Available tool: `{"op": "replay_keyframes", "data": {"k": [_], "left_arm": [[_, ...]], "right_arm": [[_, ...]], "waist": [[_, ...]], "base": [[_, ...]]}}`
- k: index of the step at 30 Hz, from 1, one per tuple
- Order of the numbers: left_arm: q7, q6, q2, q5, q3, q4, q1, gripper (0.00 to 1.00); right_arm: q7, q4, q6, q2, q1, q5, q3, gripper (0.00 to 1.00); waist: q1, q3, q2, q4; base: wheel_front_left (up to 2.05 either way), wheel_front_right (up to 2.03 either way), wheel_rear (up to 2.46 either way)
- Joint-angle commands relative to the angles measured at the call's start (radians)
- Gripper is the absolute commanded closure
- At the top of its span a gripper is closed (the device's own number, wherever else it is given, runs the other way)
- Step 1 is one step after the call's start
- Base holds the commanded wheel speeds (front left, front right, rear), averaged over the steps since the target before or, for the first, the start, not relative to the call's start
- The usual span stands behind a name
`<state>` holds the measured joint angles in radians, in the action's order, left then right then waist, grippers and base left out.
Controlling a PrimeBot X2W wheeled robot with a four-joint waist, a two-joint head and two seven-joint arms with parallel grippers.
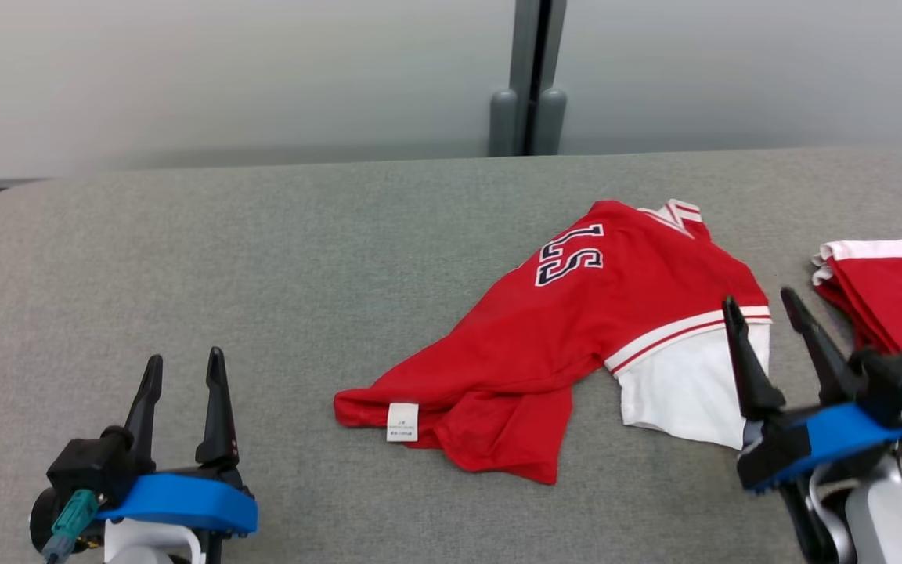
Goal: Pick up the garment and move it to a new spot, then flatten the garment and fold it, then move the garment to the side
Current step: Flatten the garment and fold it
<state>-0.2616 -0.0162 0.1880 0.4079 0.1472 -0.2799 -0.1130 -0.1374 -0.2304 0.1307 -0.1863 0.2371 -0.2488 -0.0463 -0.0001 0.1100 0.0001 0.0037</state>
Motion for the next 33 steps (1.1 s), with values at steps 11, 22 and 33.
{"op": "replay_keyframes", "data": {"k": [11,22,33], "left_arm": [[0.007,-0.010,0.017,-0.006,0.018,-0.026,0.038,0.00],[0.028,-0.030,0.010,-0.011,0.059,-0.067,0.018,0.00],[0.205,-0.087,0.002,-0.003,0.176,-0.243,-0.077,0.00]], "right_arm": [[0.067,0.147,0.000,0.096,-0.211,0.019,0.090,0.00],[0.083,0.172,0.000,0.105,-0.190,0.044,0.071,0.00],[0.083,0.160,0.000,0.112,-0.157,0.027,0.023,0.00]], "waist": [[0.0001,-0.031,-0.0001,-0.038],[0.0001,-0.016,-0.0001,-0.050],[0.0001,0.032,-0.0001,-0.100]], "base": [[0.00,0.00,0.00],[0.00,0.00,0.00],[0.00,0.00,0.00]]}}
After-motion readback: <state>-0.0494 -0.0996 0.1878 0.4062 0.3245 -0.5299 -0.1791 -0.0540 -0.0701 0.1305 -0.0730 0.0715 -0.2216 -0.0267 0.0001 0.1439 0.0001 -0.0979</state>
